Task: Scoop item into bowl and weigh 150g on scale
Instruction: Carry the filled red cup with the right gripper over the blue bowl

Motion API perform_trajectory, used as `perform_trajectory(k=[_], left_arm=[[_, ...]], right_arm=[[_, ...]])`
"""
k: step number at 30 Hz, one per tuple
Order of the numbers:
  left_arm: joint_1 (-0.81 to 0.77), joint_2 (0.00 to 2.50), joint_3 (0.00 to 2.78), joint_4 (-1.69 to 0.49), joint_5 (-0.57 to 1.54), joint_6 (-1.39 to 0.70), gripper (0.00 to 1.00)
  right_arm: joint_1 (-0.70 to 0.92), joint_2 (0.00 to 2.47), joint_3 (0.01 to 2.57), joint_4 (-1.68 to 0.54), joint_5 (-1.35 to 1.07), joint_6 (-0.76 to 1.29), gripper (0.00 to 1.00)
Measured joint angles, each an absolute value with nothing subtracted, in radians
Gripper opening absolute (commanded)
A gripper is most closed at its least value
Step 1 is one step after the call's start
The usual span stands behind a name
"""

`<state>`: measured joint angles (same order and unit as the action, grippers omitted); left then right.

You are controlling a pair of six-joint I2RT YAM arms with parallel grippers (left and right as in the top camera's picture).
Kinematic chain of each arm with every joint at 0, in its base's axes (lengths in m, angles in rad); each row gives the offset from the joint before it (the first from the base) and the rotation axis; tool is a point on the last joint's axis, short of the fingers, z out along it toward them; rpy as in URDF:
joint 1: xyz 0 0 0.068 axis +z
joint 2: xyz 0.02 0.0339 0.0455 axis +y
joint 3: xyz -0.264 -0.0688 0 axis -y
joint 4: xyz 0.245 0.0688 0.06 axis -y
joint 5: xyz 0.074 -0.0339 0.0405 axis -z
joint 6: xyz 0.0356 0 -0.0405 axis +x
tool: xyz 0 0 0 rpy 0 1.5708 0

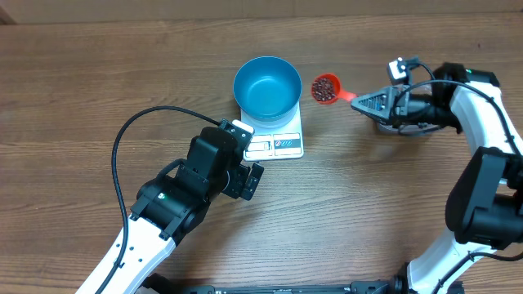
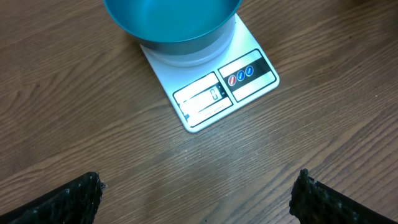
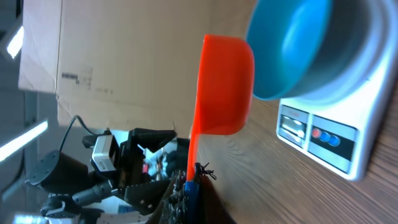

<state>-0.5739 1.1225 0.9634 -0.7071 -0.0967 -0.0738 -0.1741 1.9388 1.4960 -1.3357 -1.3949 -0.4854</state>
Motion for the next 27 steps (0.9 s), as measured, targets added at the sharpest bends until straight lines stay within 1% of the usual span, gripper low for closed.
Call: perform_trajectory(k=[4,12,19,27], left_arm=[[-0.574,1.122,0.963,-0.707,-0.097,-0.074,1.00],[-0.574,1.122,0.963,-0.707,-0.097,-0.074,1.00],[-0.574,1.122,0.963,-0.707,-0.097,-0.074,0.99],[-0.574,1.122,0.963,-0.707,-0.097,-0.074,0.99]], right_arm=[[-0.123,1.939,1.529,-1.291,-1.401,-0.448,0.04],[-0.052,1.939,1.535,-1.052,-1.390,-0.254,0.04],[-0.014,1.939,1.537,-0.844,-1.293,-0.057,0.04],[0.030,1.939,1.537,-0.750,-1.172,0.020,0.04]])
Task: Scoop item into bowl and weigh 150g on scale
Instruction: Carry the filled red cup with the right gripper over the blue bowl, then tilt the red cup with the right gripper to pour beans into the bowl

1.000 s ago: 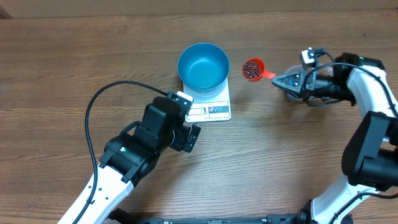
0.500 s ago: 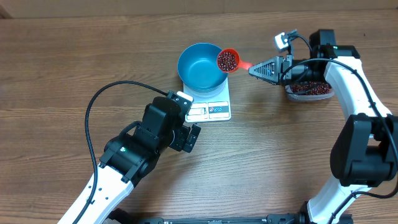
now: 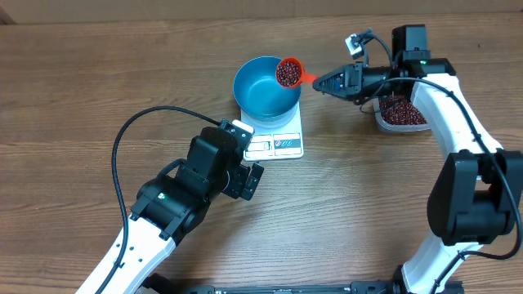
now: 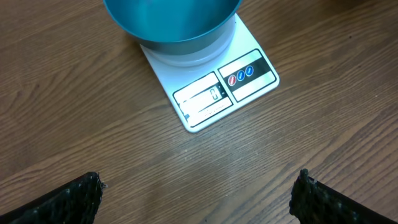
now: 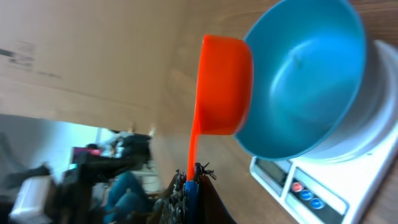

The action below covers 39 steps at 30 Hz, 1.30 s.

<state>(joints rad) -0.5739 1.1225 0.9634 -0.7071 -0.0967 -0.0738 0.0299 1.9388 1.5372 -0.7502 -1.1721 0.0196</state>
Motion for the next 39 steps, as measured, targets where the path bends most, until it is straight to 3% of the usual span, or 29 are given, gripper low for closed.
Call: perform_trajectory(k=[16,39], left_arm=[[-0.574,1.122,0.963,-0.707,-0.097,-0.074,1.00],[-0.574,1.122,0.963,-0.707,-0.097,-0.074,1.00]], right_arm=[[0.080,1.939,1.537,-0.657,-0.960,0.034,0.04],[0.080,1.939,1.537,-0.657,-0.927,0.033,0.04]])
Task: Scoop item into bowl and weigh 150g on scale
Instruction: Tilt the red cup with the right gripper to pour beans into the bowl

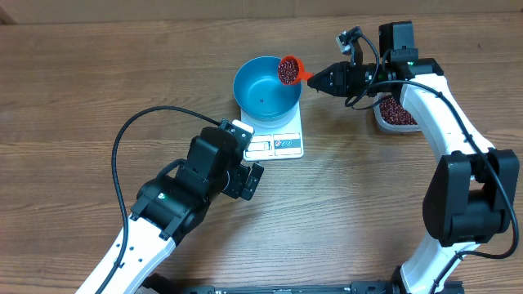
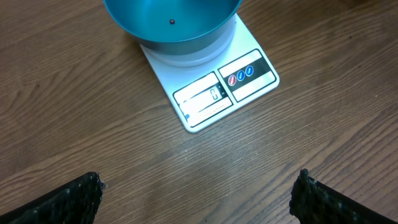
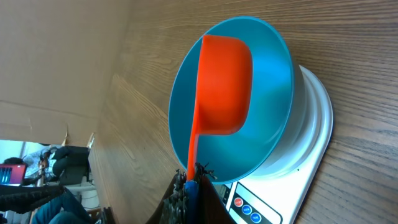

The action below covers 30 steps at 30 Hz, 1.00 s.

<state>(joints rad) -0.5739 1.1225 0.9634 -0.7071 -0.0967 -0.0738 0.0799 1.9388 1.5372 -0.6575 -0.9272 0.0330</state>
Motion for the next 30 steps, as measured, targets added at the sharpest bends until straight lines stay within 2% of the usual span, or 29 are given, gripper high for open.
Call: perform_trajectory(k=[30], left_arm=[[-0.574,1.122,0.963,-0.707,-0.097,-0.074,1.00]], right_arm=[[0.080,1.939,1.537,-0.652,-0.888,-0.025,0.04]])
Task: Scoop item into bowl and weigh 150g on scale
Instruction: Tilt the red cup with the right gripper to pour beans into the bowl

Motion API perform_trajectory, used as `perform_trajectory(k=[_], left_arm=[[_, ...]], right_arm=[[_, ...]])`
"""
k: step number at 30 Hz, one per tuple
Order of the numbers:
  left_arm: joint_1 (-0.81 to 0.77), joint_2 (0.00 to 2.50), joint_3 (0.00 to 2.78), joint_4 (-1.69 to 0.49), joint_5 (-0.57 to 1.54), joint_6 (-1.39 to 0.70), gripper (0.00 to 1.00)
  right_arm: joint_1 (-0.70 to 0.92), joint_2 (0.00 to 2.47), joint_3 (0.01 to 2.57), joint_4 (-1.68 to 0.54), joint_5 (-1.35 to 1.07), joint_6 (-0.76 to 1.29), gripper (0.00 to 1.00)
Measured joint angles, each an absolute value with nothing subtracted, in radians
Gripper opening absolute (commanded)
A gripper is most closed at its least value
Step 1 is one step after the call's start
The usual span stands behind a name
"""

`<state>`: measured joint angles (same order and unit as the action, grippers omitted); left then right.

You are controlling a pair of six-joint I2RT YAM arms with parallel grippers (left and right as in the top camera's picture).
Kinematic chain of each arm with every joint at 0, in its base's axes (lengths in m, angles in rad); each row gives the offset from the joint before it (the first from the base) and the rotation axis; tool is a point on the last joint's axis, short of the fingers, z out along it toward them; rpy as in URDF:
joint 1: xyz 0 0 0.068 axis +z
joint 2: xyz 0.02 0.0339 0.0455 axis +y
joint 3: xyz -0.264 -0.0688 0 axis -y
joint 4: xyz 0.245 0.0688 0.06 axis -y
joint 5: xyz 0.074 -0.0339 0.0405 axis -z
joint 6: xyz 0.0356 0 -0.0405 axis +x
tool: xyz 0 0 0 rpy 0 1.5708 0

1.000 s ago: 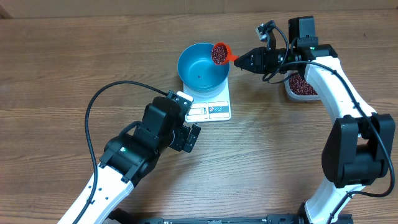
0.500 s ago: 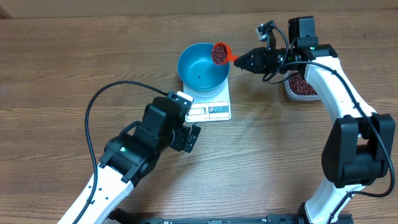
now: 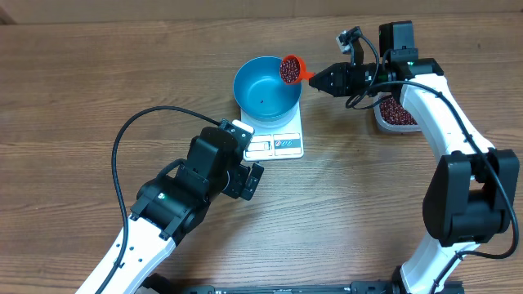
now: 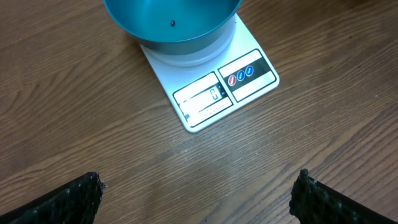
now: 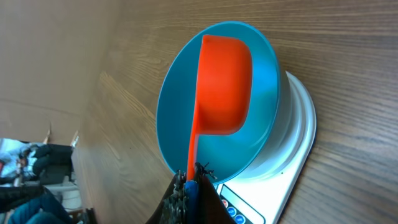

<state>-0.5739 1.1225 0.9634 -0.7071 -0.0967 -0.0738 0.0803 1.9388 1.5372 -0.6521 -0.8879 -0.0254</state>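
Note:
A blue bowl (image 3: 266, 88) stands on the white scale (image 3: 278, 144); one dark bean lies inside the bowl (image 4: 172, 23). My right gripper (image 3: 320, 81) is shut on the handle of an orange scoop (image 3: 291, 68) holding red-brown beans, poised over the bowl's right rim. From the right wrist view the scoop (image 5: 222, 87) hangs over the bowl (image 5: 180, 106). The left gripper (image 4: 196, 186) is open above bare wood, short of the scale (image 4: 211, 93), whose display faces it.
A clear container of beans (image 3: 397, 113) sits at the right beside the right arm. The left arm's black cable (image 3: 122, 147) loops over the table's left half. The table's far edge runs along the top.
The scoop has barely shifted at the bowl's right rim. The single bean in the bowl lies almost where it was. The left gripper has not moved.
The right gripper held the loaded scoop right of the scale, the bowl empty. Then the scoop stood at the bowl's right rim. A moment later one bean lay in the bowl, and the scoop stays there now, still loaded.

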Motion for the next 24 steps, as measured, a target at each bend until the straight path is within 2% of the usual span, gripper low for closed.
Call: perform_trajectory(k=[24], left_arm=[[-0.574,1.122,0.963,-0.707,-0.097,-0.074,0.99]], right_arm=[[0.085,1.939,1.537,-0.696,-0.883,-0.307,0.04]])
